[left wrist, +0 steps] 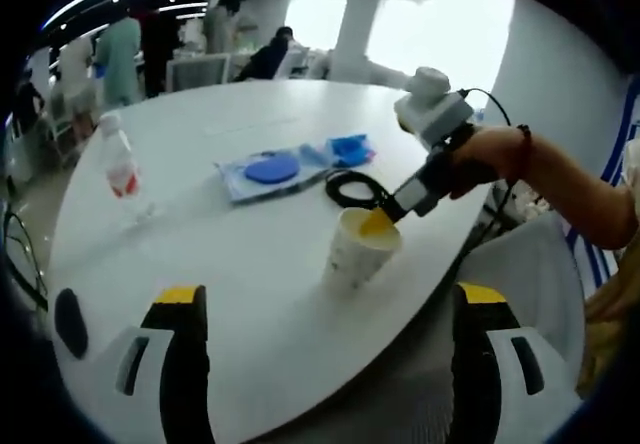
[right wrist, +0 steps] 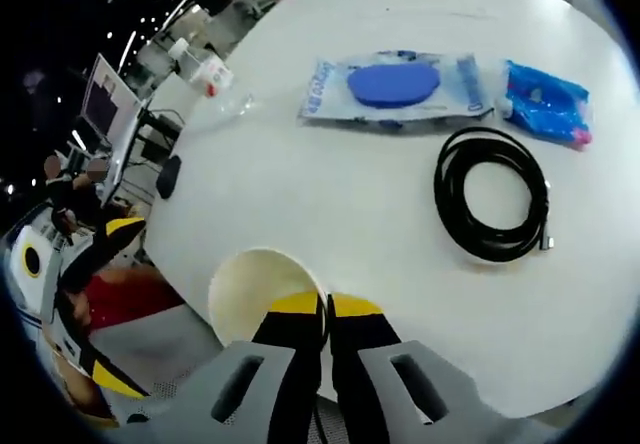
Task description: Arrange the tabletop items into an orderly group along one side of the table until the central work area is clear of visible clutter.
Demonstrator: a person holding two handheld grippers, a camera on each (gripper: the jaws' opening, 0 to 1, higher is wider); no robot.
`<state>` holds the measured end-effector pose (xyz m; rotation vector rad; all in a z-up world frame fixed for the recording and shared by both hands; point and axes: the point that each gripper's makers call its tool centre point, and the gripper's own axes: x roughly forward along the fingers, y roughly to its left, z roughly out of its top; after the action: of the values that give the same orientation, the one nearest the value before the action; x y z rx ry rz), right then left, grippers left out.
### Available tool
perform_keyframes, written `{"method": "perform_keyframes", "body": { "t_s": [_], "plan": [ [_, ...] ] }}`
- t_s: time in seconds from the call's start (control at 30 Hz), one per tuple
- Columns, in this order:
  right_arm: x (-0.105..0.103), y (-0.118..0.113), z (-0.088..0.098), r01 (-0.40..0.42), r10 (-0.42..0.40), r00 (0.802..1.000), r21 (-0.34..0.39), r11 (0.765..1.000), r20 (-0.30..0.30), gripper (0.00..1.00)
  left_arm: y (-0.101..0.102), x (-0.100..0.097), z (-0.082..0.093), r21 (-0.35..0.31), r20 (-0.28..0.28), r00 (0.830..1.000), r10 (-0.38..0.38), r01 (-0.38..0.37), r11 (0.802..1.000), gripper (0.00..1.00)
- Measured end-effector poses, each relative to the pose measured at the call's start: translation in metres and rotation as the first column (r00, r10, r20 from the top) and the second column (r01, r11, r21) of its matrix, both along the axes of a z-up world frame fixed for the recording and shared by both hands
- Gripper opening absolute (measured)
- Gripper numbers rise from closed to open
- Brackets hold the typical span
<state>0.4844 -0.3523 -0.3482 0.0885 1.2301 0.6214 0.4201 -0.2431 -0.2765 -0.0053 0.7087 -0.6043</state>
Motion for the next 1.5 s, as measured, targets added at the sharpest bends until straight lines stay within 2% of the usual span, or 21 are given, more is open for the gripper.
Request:
{"method": "perform_keyframes", "body": {
  "t_s": [0.37, 0.57, 0.9, 1.17, 1.5],
  "plan": [
    [0.023, 0.030, 0.026, -0.084, 0.085, 0.995, -0.020, 0.996, 0.052, 0.01, 0.006, 0.001, 0.002, 0.009, 0.023, 1.000, 0.014, -0.014, 1.000, 0.99],
    [0.039, 0.047, 0.033, -0.138, 0.141, 0.987, -0.046, 0.989, 0.072, 0.01, 0.014, 0.002, 0.000, 0.011, 0.021, 1.000, 0.019, -0.019, 1.000, 0.99],
    [0.069, 0.070, 0.042, -0.177, 0.185, 0.978, -0.086, 0.980, 0.098, 0.01, 0.017, 0.007, 0.004, 0.031, 0.061, 0.998, -0.004, 0.002, 1.000, 0.99],
    [0.094, 0.091, 0.042, -0.205, 0.216, 0.971, -0.117, 0.972, 0.099, 0.01, 0.013, 0.011, 0.004, 0.020, 0.061, 0.998, -0.023, 0.022, 1.000, 0.99],
    [0.130, 0.112, 0.040, -0.192, 0.204, 0.975, -0.129, 0.973, 0.091, 0.01, 0.014, 0.019, 0.005, 0.019, 0.063, 0.998, -0.029, 0.028, 0.999, 0.99]
  ]
}}
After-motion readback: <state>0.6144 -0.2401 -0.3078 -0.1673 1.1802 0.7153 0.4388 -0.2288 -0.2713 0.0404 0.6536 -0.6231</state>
